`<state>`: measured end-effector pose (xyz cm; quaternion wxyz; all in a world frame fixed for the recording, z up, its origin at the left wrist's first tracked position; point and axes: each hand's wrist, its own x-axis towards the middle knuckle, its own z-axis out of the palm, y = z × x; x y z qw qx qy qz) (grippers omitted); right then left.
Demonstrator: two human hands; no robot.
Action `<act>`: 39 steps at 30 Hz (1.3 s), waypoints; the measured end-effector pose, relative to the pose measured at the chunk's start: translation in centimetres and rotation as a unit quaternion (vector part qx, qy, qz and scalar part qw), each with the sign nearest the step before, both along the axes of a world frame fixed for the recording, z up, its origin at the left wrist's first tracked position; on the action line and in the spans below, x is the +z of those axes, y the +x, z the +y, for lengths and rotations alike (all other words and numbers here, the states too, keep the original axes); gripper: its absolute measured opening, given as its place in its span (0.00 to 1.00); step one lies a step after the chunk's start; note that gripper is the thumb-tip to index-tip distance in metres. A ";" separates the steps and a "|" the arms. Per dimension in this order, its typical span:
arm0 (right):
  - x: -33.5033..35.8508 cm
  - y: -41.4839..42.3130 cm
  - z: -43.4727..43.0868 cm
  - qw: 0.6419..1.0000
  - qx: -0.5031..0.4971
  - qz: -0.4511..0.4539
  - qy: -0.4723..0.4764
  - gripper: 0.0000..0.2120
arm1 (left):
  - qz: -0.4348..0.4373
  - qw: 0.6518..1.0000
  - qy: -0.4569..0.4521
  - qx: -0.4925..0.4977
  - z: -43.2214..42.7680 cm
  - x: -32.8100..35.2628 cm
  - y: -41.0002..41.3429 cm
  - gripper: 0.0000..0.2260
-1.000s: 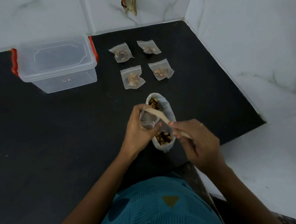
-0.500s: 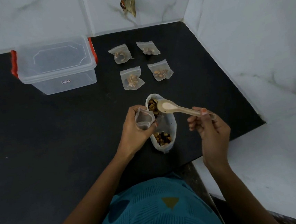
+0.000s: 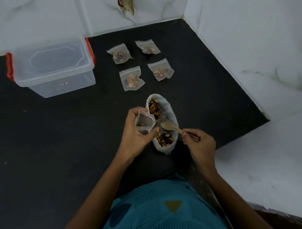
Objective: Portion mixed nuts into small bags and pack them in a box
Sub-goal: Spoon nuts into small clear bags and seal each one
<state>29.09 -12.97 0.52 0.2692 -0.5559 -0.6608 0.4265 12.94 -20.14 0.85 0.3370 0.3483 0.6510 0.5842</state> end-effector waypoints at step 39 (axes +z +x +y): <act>6.8 -4.0 4.1 0.919 0.335 0.054 0.199 0.10 | -0.018 0.997 0.068 0.020 -0.3 5.0 -2.4 0.11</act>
